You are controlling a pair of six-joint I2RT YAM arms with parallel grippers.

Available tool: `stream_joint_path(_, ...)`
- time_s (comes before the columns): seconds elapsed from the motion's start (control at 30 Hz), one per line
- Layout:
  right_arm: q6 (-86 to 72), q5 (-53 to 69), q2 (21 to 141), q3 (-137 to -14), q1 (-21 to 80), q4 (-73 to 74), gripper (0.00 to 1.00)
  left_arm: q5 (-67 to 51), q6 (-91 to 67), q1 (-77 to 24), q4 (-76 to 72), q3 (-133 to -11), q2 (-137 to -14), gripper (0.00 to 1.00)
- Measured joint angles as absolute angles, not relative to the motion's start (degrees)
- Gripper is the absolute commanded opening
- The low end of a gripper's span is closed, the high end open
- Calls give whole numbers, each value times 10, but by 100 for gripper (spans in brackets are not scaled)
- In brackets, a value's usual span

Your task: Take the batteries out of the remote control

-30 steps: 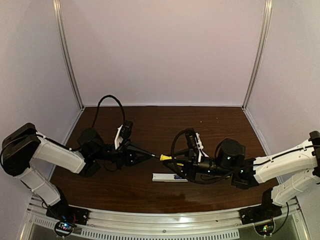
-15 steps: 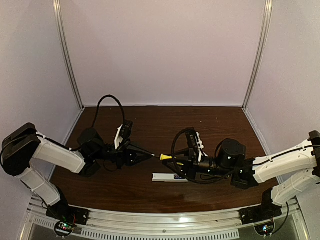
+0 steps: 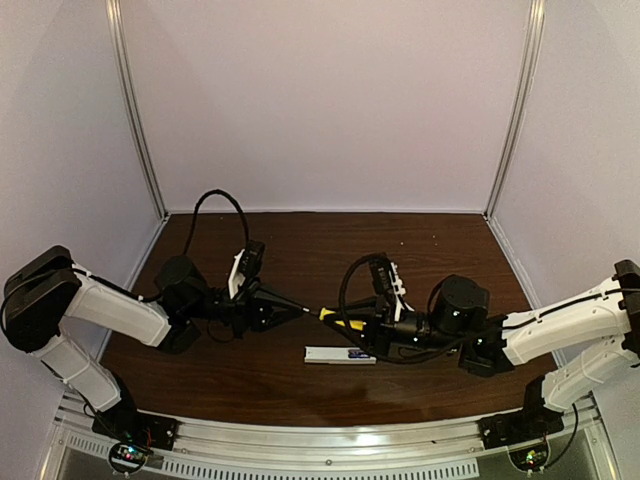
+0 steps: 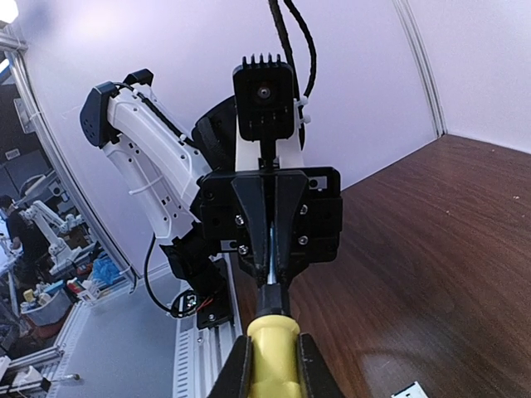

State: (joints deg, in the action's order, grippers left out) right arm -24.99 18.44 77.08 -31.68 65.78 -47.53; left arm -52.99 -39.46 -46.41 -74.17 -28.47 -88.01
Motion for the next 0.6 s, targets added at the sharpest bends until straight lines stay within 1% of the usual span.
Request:
stream_joint_path(0.07,-250,186,773,-317,657,-478,0,-531,-393,-463,-742,-285,-880,0)
stream_joint_path(0.13,-249,186,773,-318,657,-478,0,-531,-391,-463,-743,-285,-880,1)
stream_joint_path(0.2,-250,185,773,-318,657,-478,0,-530,-386,-462,-743,-285,-880,21)
stream_joint_path(0.3,-253,177,773,-319,657,-469,0,-516,-367,-462,-732,-285,-877,43)
stream_joint_path(0.37,-253,168,770,-319,657,-454,0,-503,-348,-462,-718,-284,-871,56)
stream_joint_path(0.43,-255,156,762,-318,658,-439,0,-487,-330,-462,-700,-283,-860,72)
stream_joint_path(0.53,-256,132,739,-312,658,-417,0,-459,-296,-462,-668,-278,-840,92)
stream_joint_path(0.57,-257,125,731,-310,658,-411,0,-447,-286,-462,-656,-276,-833,97)
stream_joint_path(0.6,-258,116,721,-308,658,-402,0,-436,-273,-462,-646,-274,-828,97)
